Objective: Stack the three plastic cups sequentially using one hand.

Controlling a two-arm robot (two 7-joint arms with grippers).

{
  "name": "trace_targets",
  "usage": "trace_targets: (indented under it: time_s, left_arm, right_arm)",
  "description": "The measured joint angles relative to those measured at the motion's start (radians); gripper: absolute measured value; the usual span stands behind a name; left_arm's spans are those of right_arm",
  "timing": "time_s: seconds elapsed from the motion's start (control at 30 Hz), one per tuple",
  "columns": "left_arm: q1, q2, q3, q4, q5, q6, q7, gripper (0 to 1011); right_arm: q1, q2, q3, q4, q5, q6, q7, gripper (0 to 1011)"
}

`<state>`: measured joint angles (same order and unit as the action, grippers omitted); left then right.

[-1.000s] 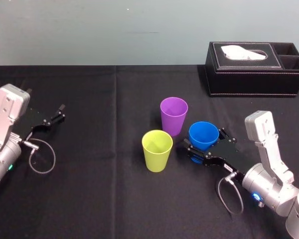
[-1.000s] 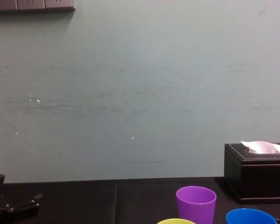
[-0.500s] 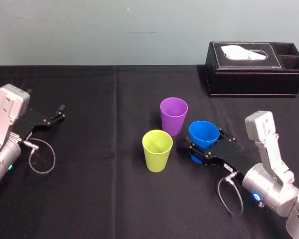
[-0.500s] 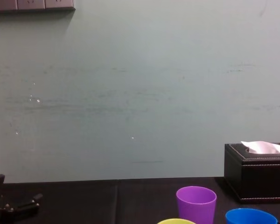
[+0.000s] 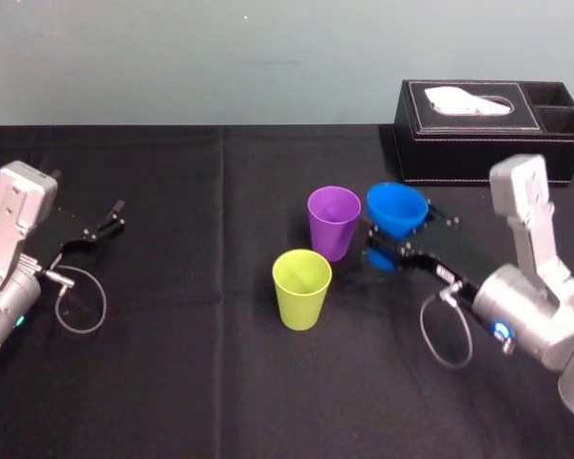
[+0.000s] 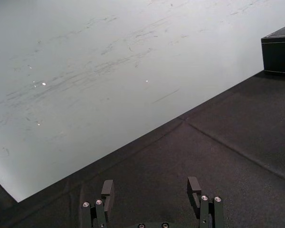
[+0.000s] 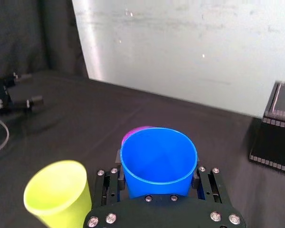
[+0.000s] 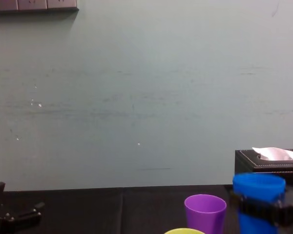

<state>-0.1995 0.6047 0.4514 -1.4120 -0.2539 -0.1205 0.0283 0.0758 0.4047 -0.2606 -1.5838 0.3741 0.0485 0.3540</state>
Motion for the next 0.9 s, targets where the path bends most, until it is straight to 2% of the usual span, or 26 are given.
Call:
trace_targets:
  time_s: [0.3, 0.47, 0.5, 0.53, 0.77, 0.9]
  left_arm:
    - [0.0, 0.0, 0.0, 0.0, 0.0, 0.0, 0.0, 1011]
    - [0.0, 0.0, 0.0, 0.0, 0.0, 0.0, 0.0, 1011]
    - [0.0, 0.0, 0.0, 0.0, 0.0, 0.0, 0.0, 1011]
    - [0.0, 0.0, 0.0, 0.0, 0.0, 0.0, 0.0, 1011]
    - [0.0, 0.0, 0.0, 0.0, 0.0, 0.0, 0.0, 1011]
    - [0.0, 0.0, 0.0, 0.0, 0.0, 0.0, 0.0, 1011]
  right_arm:
    - [0.105, -0.013, -0.016, -0.004, 0.024, 0.061, 0.013, 729]
    - [0.177, -0.032, -0.039, 0.037, 0.04, 0.091, 0.024, 729]
    - [0.177, -0.032, -0.039, 0.037, 0.04, 0.091, 0.024, 729]
    - [0.205, -0.045, -0.05, 0.064, 0.048, 0.1, 0.026, 729]
    - [0.257, -0.072, -0.085, 0.128, 0.05, 0.099, 0.028, 729]
    - [0.28, -0.084, -0.115, 0.166, 0.022, 0.08, 0.024, 729]
